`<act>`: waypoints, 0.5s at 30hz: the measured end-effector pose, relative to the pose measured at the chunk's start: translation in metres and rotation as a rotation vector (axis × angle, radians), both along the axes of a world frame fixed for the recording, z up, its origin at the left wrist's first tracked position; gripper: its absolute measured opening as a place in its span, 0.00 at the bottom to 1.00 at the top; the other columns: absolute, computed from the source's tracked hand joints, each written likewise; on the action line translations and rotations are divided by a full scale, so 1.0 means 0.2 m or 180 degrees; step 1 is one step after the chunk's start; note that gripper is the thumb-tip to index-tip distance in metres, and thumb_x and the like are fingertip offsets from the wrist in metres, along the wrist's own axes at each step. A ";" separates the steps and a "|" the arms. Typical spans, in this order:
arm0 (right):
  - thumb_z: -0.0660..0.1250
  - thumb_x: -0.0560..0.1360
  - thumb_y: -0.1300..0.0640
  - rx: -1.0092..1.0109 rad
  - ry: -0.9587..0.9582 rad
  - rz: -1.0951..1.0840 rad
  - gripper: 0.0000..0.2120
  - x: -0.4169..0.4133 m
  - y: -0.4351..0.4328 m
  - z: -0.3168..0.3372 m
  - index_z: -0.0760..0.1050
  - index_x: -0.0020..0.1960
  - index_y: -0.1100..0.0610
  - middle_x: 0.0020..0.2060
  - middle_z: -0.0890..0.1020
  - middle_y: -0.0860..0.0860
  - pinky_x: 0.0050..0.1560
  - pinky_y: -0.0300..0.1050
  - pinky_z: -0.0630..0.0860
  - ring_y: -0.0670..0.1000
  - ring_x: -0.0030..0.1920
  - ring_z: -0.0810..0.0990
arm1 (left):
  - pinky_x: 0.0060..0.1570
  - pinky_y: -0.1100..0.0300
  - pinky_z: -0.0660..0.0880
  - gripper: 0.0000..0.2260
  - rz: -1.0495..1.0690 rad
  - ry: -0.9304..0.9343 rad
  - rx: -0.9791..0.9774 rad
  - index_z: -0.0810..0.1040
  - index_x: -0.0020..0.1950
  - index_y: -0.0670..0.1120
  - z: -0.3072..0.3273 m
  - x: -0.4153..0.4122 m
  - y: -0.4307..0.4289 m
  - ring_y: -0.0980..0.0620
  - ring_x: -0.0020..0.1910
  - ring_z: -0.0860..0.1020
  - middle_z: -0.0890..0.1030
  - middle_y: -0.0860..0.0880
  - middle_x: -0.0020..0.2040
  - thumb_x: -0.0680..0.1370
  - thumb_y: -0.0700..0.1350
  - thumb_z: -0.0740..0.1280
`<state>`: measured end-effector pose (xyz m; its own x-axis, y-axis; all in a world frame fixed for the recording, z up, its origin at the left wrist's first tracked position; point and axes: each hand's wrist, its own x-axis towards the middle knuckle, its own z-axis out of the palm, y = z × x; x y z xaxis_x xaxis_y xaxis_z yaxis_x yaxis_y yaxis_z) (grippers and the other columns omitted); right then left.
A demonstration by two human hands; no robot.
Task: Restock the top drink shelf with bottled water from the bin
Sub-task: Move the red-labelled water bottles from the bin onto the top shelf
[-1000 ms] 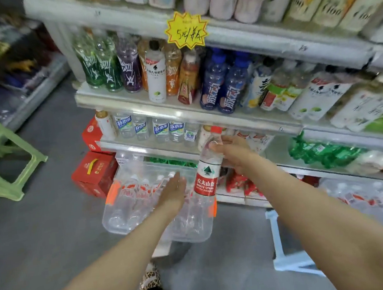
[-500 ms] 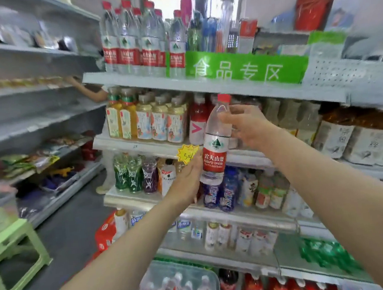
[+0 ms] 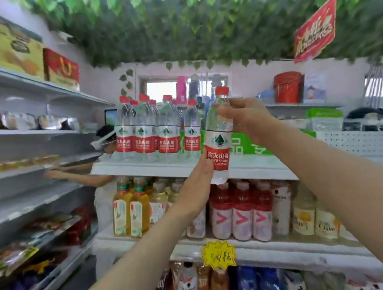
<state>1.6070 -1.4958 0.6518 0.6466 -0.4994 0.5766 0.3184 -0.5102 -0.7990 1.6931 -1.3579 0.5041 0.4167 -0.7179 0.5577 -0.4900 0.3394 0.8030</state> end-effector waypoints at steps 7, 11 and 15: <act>0.77 0.74 0.59 -0.0051 -0.0179 -0.0353 0.27 0.46 -0.13 0.16 0.73 0.70 0.58 0.56 0.84 0.58 0.49 0.52 0.81 0.57 0.54 0.84 | 0.73 0.60 0.50 0.31 0.0258 -0.0331 0.0104 0.46 0.79 0.66 0.16 0.48 -0.19 0.61 0.77 0.53 0.53 0.64 0.79 0.78 0.72 0.47; 0.77 0.74 0.60 -0.0037 -0.0110 -0.0437 0.28 0.65 -0.21 0.17 0.72 0.72 0.58 0.52 0.84 0.57 0.36 0.43 0.81 0.52 0.46 0.86 | 0.75 0.58 0.48 0.32 0.0321 -0.0521 0.0236 0.43 0.79 0.67 0.16 0.66 -0.30 0.62 0.78 0.50 0.50 0.65 0.79 0.77 0.74 0.45; 0.76 0.74 0.62 0.0009 -0.0098 -0.0404 0.27 0.78 -0.27 0.17 0.73 0.72 0.58 0.51 0.85 0.58 0.35 0.43 0.81 0.50 0.40 0.87 | 0.78 0.51 0.49 0.34 0.0337 -0.0612 0.0233 0.39 0.79 0.64 0.14 0.76 -0.38 0.61 0.79 0.48 0.46 0.63 0.80 0.77 0.73 0.44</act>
